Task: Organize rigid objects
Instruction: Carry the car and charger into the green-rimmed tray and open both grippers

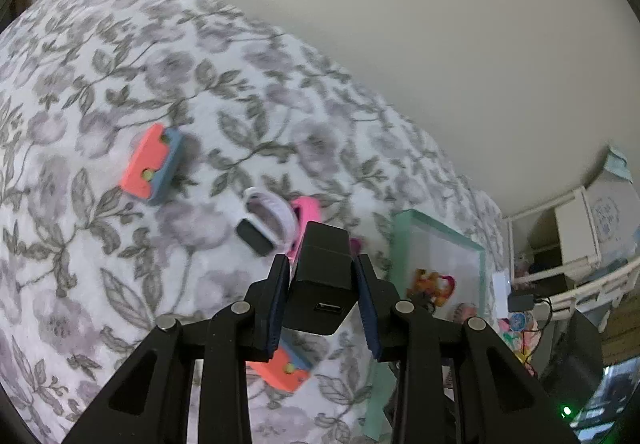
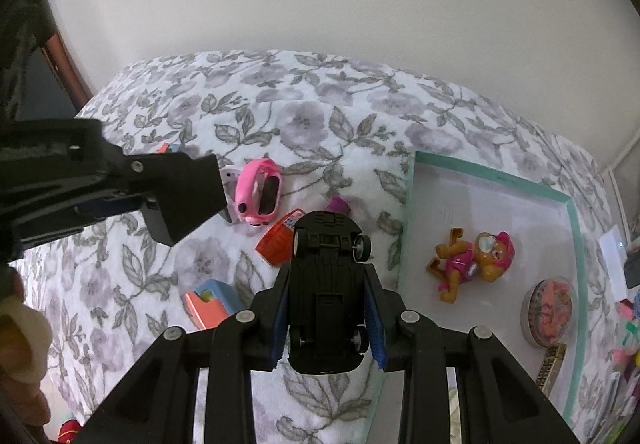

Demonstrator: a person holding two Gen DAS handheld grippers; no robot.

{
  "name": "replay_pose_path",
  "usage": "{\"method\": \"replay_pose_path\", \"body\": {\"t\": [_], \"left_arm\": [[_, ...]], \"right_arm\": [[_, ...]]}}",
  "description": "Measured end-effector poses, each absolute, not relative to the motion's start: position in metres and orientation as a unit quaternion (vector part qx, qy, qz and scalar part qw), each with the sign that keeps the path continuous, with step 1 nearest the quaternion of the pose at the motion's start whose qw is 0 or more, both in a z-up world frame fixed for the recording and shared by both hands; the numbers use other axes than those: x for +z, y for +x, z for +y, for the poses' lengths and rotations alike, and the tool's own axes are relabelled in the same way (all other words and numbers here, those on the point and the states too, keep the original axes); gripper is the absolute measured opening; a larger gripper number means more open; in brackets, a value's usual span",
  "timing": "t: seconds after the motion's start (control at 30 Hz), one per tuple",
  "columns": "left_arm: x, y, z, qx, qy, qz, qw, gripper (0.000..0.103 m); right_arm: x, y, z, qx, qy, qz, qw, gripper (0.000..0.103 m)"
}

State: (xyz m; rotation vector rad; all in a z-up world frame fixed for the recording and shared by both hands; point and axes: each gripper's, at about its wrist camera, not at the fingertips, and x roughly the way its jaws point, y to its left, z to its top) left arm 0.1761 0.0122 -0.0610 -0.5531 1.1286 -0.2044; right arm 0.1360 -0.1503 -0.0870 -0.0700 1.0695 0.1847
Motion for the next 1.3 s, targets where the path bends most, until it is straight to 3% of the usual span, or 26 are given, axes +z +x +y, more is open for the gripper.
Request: {"method": "replay_pose_path", "body": {"t": [0.57,1.3], "left_arm": [[-0.026,0.164,-0.08,-0.191,-0.199,0.512,0.813,0.034],[-0.093,0.161,-0.168,-0.226,-0.128,0.592,0.763,0.035]], "right_arm": [[-0.059,0.137,-0.272,-0.032,0.069,0.489,0.869,0.034],[-0.09,0.148,-0.324,-0.074,0.11,0.498,0.857,0.035]]}}
